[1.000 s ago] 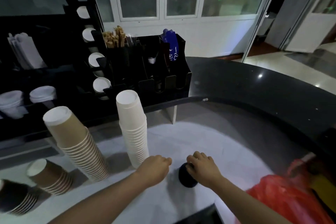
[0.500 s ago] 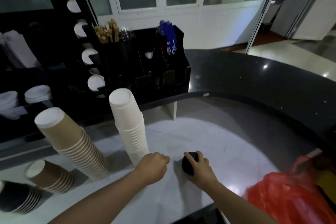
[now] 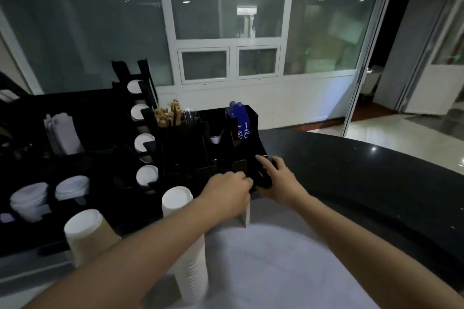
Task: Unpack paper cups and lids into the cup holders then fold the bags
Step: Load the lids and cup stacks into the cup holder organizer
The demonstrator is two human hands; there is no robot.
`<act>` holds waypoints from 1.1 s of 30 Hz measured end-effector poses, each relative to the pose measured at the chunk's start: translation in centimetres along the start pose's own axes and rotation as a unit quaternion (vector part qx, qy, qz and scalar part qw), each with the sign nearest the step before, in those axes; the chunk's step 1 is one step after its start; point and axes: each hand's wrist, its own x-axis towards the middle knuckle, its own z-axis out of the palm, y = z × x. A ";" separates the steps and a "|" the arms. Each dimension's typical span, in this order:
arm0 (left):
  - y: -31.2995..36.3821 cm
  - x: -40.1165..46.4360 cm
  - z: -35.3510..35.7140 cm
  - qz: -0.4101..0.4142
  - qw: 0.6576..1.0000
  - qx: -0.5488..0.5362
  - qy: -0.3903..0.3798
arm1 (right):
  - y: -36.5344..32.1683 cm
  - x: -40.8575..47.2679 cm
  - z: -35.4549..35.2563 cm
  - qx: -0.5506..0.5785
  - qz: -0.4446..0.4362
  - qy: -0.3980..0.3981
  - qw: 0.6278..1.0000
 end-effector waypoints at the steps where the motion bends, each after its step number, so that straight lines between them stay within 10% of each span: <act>1: -0.7 0.7 -1.4 0.002 1.000 0.001 0.000 | -0.4 1.6 -0.9 -0.010 -0.006 -0.001 1.000; 17: -12.5 12.5 -3.2 -0.103 0.927 -0.011 -0.361 | 2.7 15.4 -0.4 -0.140 -0.134 -0.122 0.973; 33: -11.6 15.2 5.2 -0.055 0.851 0.064 -0.518 | 4.6 14.6 2.8 -0.345 -0.192 -0.143 0.907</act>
